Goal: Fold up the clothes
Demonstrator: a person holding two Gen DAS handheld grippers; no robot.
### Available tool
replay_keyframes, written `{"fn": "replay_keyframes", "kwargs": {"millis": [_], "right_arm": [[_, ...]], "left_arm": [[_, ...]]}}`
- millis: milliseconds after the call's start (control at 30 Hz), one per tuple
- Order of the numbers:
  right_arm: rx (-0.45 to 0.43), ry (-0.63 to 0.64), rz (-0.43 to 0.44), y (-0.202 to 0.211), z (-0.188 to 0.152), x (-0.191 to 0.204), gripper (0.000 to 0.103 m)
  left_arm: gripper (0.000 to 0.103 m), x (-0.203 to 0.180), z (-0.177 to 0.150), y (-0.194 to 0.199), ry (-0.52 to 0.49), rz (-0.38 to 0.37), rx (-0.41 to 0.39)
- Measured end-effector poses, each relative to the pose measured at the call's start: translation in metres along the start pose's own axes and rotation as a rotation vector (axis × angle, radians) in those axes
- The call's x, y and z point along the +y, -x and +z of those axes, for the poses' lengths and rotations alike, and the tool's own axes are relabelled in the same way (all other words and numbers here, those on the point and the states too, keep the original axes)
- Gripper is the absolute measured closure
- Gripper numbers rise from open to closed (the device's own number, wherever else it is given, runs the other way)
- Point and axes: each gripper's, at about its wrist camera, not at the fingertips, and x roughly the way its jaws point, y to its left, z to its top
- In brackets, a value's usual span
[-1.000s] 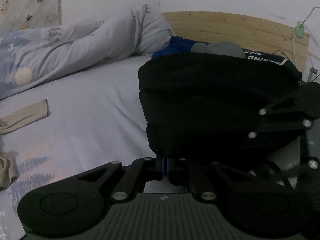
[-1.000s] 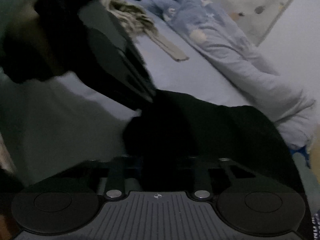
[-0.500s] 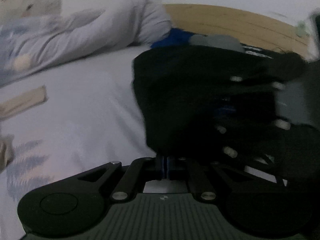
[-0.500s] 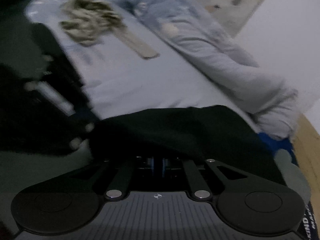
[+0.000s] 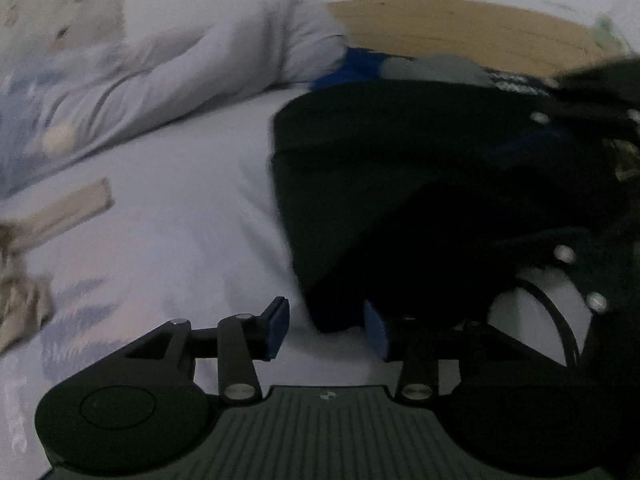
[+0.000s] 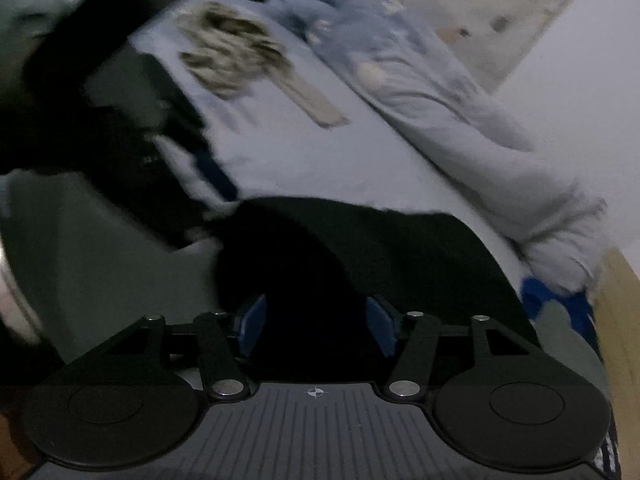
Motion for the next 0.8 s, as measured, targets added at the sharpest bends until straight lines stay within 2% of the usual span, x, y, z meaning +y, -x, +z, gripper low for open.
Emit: {"fn": "replay_keyframes", "kwargs": {"millis": [100, 167, 233, 400, 500, 533, 567, 600, 633, 700, 733, 800], "right_arm": [[0.002, 0.002, -0.015, -0.009, -0.003, 0.0, 0.043], [0.004, 0.003, -0.025, -0.014, -0.005, 0.0, 0.04], [0.005, 0.004, -0.035, -0.02, -0.007, 0.0, 0.023], [0.009, 0.008, -0.06, -0.034, -0.011, 0.0, 0.014], [0.011, 0.01, -0.075, -0.043, -0.014, 0.0, 0.014], [0.012, 0.01, -0.08, -0.046, -0.015, 0.0, 0.014], [0.013, 0.011, -0.085, -0.049, -0.016, 0.0, 0.015], [0.013, 0.011, -0.09, -0.051, -0.017, 0.0, 0.018], [0.014, 0.012, -0.095, -0.054, -0.018, 0.0, 0.036], [0.016, 0.013, -0.105, -0.06, -0.02, 0.0, 0.061], [0.016, 0.014, -0.11, -0.063, -0.021, 0.001, 0.077], [0.035, 0.077, -0.089, -0.065, -0.027, 0.009, 0.081]], "left_arm": [[0.053, -0.002, 0.005, 0.003, 0.023, -0.057, -0.038], [0.053, 0.0, 0.006, 0.002, 0.034, -0.047, -0.049], [0.053, -0.001, 0.007, 0.001, 0.033, -0.042, -0.048], [0.053, -0.019, 0.008, -0.006, -0.105, 0.082, -0.069], [0.052, -0.029, 0.009, -0.022, -0.184, 0.127, -0.051], [0.052, -0.031, 0.009, -0.028, -0.201, 0.155, -0.04], [0.057, -0.028, 0.01, -0.028, -0.171, 0.177, -0.037], [0.065, -0.024, 0.01, -0.029, -0.141, 0.199, -0.034], [0.069, -0.02, 0.011, -0.029, -0.107, 0.219, -0.031], [0.07, 0.001, 0.008, -0.017, 0.029, 0.21, -0.044], [0.07, 0.012, 0.007, -0.012, 0.097, 0.204, -0.047], [0.07, 0.027, 0.002, -0.018, 0.222, 0.164, 0.015]]}}
